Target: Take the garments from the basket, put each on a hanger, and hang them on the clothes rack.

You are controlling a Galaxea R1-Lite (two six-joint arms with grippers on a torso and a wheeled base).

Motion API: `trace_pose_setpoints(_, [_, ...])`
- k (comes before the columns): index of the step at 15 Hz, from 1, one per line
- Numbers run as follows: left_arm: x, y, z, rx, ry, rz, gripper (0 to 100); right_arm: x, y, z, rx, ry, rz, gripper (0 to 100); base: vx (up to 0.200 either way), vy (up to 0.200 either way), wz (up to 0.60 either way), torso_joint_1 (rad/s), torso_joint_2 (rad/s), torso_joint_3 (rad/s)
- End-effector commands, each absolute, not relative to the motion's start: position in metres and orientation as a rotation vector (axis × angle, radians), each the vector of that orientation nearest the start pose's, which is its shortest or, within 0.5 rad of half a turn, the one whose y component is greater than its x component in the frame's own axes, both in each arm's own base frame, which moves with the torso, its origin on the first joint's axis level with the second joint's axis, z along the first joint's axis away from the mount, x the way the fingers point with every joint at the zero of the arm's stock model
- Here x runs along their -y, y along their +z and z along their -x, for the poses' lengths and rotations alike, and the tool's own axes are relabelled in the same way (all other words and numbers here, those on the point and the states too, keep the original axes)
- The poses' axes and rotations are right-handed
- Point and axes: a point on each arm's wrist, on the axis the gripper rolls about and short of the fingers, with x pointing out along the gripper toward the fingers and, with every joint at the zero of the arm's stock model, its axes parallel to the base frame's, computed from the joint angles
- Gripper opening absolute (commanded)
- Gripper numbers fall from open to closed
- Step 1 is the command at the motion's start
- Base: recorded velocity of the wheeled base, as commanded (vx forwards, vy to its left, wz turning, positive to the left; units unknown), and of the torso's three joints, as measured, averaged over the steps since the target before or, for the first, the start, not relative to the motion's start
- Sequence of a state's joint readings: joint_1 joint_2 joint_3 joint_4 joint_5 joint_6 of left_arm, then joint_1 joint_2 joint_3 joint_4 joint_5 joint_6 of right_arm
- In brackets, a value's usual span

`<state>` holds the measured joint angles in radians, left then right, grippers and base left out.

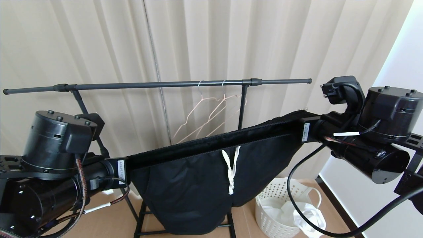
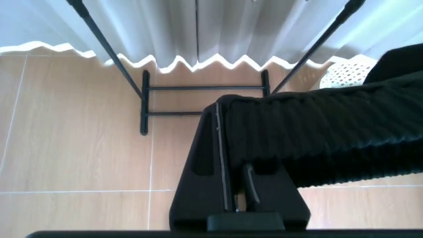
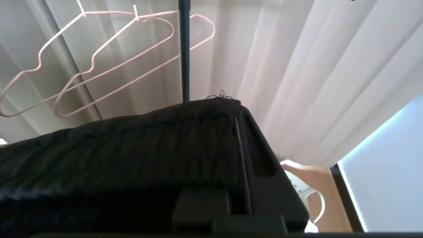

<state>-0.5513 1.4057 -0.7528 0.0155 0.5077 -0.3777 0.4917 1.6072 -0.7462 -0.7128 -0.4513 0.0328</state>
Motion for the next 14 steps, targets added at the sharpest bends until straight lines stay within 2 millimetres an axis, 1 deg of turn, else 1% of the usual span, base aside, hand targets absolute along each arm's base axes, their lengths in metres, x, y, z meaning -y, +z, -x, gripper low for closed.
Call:
trace_pose_setpoints(1, [0.111, 0.188, -0.195, -0.576, 0.052, 0.019, 0, -0.123, 0.202, -0.25, -0.13, 0.038, 0.043, 0, 0.0, 0.0, 0.0, 0.0, 0.0, 0.0])
trace_pose_setpoints(4, [0.132, 0.189, -0.227, -0.574, 0.04, 0.006, 0, -0.129, 0.195, -0.228, -0.149, 0.103, 0.155, 0, 0.0, 0.0, 0.0, 0.0, 0.0, 0.0])
trace_pose_setpoints(5, [0.147, 0.191, -0.243, -0.554, 0.023, 0.014, 0, -0.134, 0.191, -0.22, -0.157, 0.14, 0.202, 0, 0.0, 0.0, 0.0, 0.0, 0.0, 0.0])
trace_pose_setpoints(6, [0.156, 0.196, -0.254, -0.536, 0.015, 0.024, 0, -0.138, 0.187, -0.214, -0.167, 0.165, 0.22, 0, 0.0, 0.0, 0.0, 0.0, 0.0, 0.0])
trace_pose_setpoints(8, [0.177, 0.206, -0.279, -0.492, -0.003, 0.052, 0, -0.149, 0.179, -0.196, -0.186, 0.241, 0.261, 0, 0.0, 0.0, 0.0, 0.0, 0.0, 0.0])
trace_pose_setpoints(10, [0.191, 0.213, -0.296, -0.459, -0.016, 0.07, 0, -0.153, 0.162, -0.177, -0.226, 0.318, 0.381, 0, 0.0, 0.0, 0.0, 0.0, 0.0, 0.0])
trace_pose_setpoints(12, [0.205, 0.22, -0.308, -0.424, -0.036, 0.092, 0, -0.158, 0.15, -0.159, -0.24, 0.405, 0.464, 0, 0.0, 0.0, 0.0, 0.0, 0.0, 0.0])
trace_pose_setpoints(14, [0.216, 0.23, -0.315, -0.387, -0.06, 0.118, 0, -0.165, 0.146, -0.148, -0.235, 0.489, 0.482, 0, 0.0, 0.0, 0.0, 0.0, 0.0, 0.0])
